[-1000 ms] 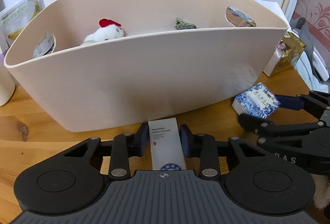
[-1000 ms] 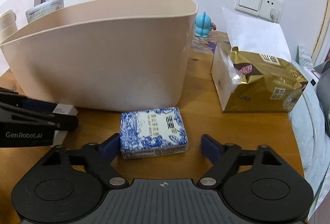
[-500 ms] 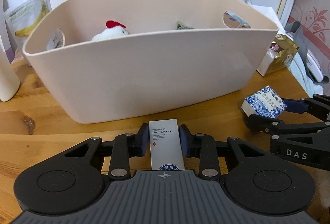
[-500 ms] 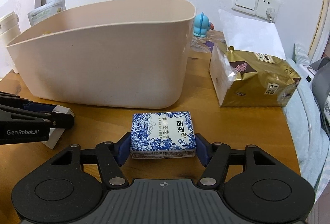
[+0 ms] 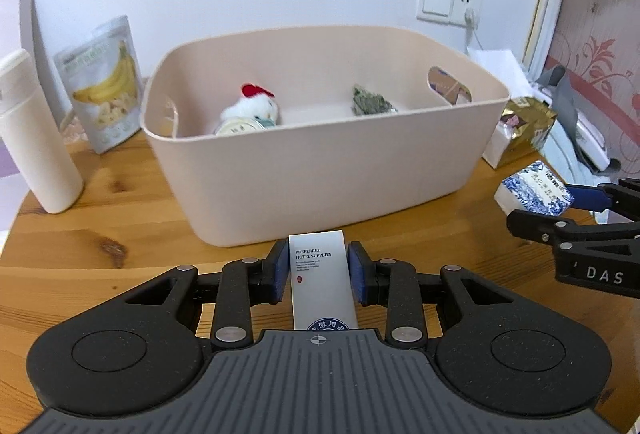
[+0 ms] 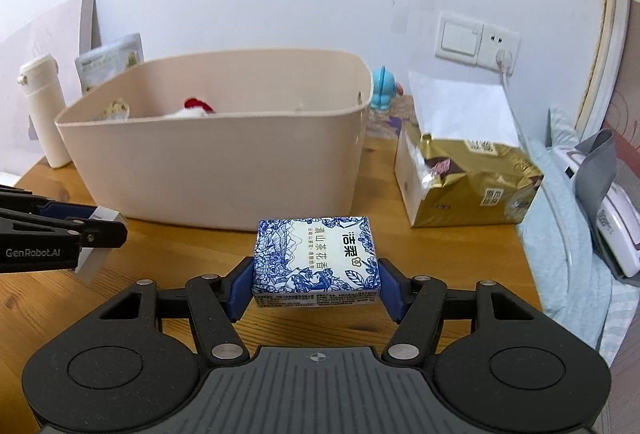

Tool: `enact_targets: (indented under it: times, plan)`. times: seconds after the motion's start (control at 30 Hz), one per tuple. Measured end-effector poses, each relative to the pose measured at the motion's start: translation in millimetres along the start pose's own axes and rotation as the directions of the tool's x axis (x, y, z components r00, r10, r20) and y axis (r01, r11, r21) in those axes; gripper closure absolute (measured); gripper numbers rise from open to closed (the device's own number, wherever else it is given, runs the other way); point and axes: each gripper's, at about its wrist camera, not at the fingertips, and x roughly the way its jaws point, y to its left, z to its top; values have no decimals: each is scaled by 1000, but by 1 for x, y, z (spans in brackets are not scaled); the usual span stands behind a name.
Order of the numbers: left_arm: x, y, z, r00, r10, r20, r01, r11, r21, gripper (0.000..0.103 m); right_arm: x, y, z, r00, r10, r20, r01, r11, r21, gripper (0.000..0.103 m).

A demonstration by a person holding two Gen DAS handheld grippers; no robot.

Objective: Organize objects
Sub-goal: 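Lift and carry white box in left tool while right tool carries patterned box to basket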

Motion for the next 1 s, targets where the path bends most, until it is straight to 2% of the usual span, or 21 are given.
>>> enact_targets:
  times: [0.4,0.8,1.0]
  plan:
    - [-40,15,17,994,15,104,-15,1000,2,71,-37,14,19,995,-13,103,14,1000,-13,42]
    - [-54,22,52,980,11,197,-14,1000,14,71,-51,15,53,980,-17,197,14,1000,16,42]
    - [-49,30,68,974,29,225,-30,1000,2,71,-49,22,71,973,-25,228,26,1000,-5,42]
